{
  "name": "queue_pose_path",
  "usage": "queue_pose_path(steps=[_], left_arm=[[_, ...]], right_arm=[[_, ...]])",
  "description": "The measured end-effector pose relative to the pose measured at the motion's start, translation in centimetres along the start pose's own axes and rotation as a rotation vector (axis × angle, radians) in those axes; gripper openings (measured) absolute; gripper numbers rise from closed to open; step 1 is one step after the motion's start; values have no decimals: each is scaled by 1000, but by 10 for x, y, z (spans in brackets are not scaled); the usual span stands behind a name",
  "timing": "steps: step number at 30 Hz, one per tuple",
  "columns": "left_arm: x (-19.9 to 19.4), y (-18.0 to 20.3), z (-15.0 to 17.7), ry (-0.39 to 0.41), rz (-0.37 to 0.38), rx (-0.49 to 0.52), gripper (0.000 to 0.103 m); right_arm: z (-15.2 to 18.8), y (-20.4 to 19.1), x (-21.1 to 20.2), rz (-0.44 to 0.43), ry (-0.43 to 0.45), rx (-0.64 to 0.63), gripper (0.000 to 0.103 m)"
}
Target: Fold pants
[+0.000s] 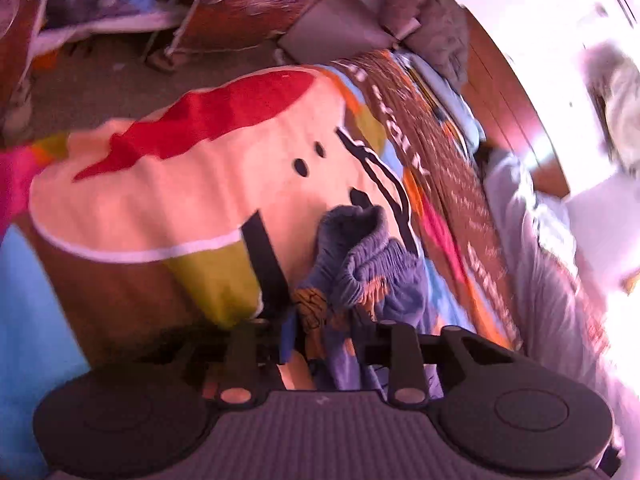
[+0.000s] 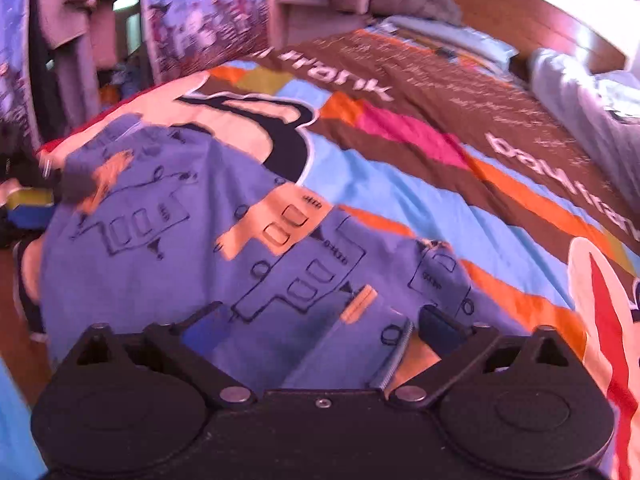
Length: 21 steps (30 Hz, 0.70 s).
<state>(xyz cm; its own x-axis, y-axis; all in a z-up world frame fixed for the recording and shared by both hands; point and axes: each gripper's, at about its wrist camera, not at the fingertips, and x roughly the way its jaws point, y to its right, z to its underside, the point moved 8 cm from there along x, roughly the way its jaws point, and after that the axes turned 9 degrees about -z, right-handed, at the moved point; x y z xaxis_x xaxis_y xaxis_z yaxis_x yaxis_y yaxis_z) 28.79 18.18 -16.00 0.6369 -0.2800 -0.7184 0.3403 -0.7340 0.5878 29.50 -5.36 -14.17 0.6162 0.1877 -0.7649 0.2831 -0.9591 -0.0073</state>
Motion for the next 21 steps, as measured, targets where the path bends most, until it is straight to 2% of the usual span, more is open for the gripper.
queue_pose_path(steps=[3,7,10,13,15,21], left_arm=[[1,-2,-1,1,0,-20,24],[0,2,-1,35,-22,24,21],[1,6,-2,46,-33,41,20],[0,6,-1,52,-40,53,19],[-1,7,-1,57,-46,66,19],[-3,9,1,69,-60,91,19]], right_arm=[[-2,1,-10,14,23,7,99],[-1,3,-44,56,58,-30,99],[12,14,-62,109,42,-15,100],[31,19,-60,179,0,-38,101],[39,22,-54,167,-21,-3,101],[35,22,-60,153,12,18,101]])
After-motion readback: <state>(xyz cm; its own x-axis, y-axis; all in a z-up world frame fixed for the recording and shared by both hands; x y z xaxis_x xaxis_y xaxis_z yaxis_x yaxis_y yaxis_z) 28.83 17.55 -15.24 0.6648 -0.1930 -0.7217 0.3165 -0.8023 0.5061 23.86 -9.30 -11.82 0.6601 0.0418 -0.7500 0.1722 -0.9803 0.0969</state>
